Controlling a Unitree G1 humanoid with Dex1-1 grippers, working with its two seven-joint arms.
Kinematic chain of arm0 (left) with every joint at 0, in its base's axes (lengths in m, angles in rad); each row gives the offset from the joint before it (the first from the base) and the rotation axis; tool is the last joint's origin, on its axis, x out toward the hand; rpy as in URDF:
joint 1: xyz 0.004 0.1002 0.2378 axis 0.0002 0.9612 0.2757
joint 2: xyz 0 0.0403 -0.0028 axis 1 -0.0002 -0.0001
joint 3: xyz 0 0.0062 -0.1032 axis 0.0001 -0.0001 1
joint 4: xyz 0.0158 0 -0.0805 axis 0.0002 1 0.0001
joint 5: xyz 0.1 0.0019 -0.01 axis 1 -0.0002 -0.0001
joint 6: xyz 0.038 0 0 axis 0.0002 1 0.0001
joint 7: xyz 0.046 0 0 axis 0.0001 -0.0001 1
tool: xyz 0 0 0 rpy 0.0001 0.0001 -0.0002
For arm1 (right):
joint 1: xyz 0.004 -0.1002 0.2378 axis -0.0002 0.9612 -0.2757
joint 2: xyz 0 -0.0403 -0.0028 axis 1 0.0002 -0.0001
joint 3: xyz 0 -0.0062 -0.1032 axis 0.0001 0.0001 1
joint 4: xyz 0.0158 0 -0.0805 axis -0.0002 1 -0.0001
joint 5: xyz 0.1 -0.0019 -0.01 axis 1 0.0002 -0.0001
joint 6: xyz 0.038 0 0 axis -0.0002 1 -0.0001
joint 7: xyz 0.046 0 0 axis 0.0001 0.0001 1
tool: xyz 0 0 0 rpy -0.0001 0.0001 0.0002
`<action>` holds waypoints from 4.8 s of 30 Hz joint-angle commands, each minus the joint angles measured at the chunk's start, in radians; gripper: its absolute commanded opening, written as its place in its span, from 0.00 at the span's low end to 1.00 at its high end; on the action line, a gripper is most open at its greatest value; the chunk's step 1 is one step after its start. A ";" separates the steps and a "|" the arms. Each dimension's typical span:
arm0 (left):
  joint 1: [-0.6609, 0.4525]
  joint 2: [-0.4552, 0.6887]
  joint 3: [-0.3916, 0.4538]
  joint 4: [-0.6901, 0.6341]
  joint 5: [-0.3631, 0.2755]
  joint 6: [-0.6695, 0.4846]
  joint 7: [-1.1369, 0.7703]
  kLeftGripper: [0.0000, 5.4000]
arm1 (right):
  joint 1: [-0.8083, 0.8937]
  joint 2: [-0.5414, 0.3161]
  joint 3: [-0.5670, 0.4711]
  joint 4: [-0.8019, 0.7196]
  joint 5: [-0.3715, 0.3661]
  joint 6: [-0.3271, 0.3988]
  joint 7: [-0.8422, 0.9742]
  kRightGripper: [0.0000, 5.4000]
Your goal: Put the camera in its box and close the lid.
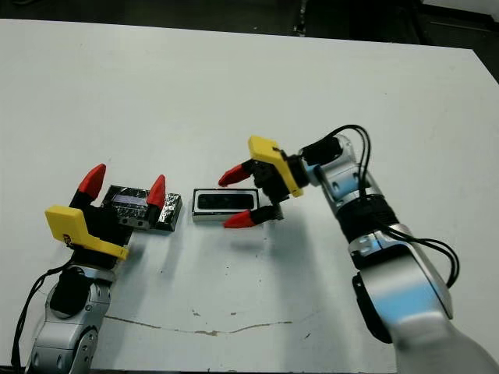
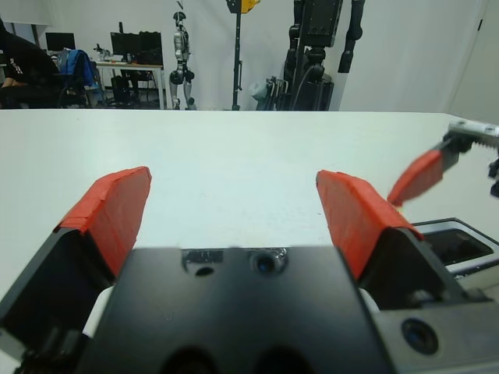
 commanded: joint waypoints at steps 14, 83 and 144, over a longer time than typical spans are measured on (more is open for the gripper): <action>-0.014 0.064 0.045 -0.026 -0.035 0.023 -0.049 1.00 | 0.450 -0.124 -0.398 -0.653 0.278 0.324 -0.410 1.00; -0.810 0.631 -0.172 0.865 -0.103 0.034 -1.477 1.00 | 1.075 0.179 -0.453 -0.958 0.300 0.063 -1.139 0.00; -0.825 0.599 -0.204 0.924 0.028 0.056 -1.424 0.93 | 1.079 0.158 -0.444 -0.965 0.319 0.086 -1.153 0.00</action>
